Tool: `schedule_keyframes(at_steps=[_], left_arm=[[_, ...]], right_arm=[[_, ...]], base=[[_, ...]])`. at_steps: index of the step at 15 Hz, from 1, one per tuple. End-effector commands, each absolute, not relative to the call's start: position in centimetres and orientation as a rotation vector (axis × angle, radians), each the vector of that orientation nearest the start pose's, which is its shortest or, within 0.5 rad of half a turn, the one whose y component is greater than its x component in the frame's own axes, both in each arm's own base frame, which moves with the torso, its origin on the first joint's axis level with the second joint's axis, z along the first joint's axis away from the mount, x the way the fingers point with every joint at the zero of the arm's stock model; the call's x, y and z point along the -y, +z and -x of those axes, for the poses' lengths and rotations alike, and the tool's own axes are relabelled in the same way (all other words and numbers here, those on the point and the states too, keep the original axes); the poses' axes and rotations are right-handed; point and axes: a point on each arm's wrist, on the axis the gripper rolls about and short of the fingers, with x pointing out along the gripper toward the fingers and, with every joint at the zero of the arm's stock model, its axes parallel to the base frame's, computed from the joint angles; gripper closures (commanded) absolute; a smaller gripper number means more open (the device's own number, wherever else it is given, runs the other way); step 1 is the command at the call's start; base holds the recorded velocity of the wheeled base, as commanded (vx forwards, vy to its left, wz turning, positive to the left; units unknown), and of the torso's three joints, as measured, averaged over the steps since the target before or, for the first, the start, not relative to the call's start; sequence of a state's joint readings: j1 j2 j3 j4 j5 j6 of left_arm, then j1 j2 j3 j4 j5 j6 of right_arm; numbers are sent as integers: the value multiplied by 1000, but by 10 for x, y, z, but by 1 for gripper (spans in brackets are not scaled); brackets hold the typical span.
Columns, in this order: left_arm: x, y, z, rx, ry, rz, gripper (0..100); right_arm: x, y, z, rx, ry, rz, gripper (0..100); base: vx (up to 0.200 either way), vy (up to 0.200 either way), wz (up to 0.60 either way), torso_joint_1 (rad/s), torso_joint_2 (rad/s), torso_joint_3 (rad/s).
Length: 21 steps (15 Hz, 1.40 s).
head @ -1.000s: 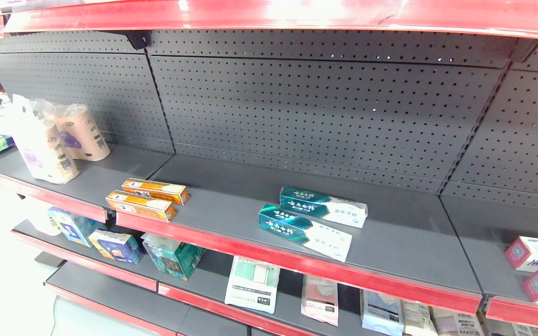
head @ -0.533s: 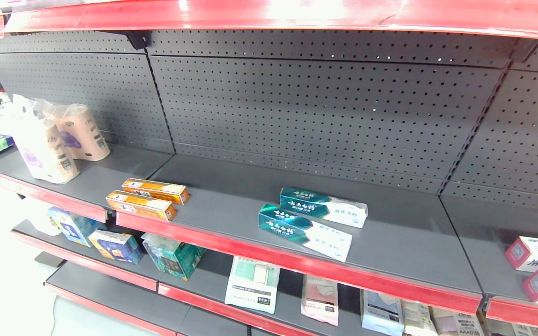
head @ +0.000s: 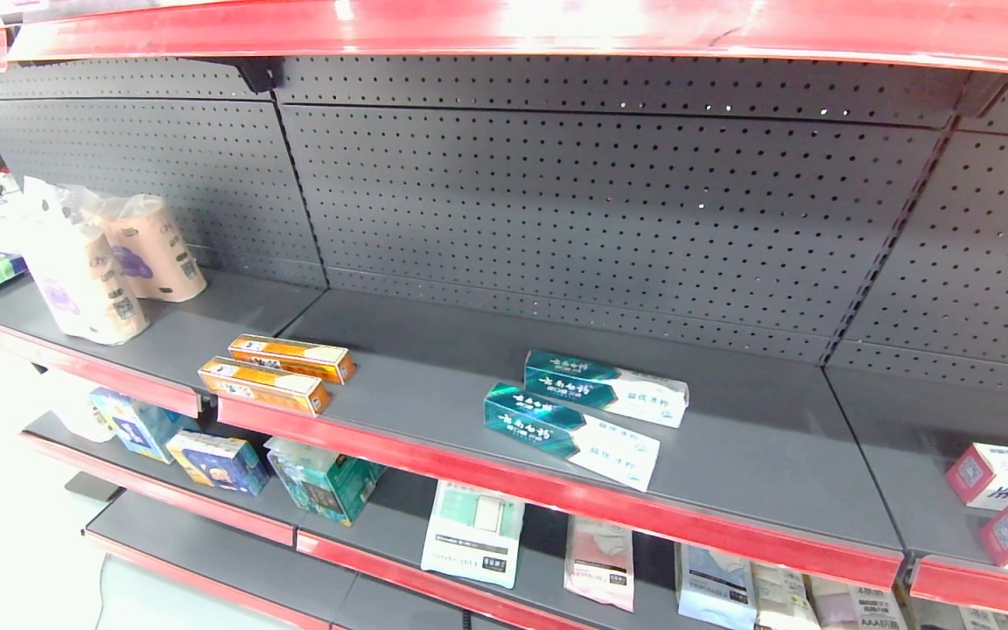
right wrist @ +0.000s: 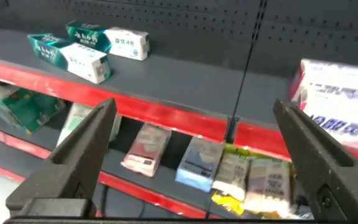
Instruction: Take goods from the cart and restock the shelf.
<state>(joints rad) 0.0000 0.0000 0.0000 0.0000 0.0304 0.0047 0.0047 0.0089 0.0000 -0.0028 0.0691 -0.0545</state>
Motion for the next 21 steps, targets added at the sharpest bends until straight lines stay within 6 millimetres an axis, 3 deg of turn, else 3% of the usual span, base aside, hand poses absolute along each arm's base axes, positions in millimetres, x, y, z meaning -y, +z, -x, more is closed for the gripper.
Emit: schedule_keyframes(at_steps=[1, 3, 16, 21], left_arm=[[-1, 75, 23, 0, 31, -5, 0], [-1, 75, 23, 0, 31, -5, 0], [-1, 75, 23, 0, 31, -5, 0], [-1, 75, 23, 0, 31, -5, 0]], right_arm=[[-1, 76, 23, 3, 63, 41, 0], [1, 76, 23, 1, -46, -34, 0], [0, 76, 23, 0, -9, 3, 0], [0, 76, 23, 0, -8, 0, 0]], base=[[0, 0, 0, 0, 0, 0], [0, 0, 0, 0, 0, 0], [0, 0, 0, 0, 0, 0], [0, 0, -600, 6, 1, 4]])
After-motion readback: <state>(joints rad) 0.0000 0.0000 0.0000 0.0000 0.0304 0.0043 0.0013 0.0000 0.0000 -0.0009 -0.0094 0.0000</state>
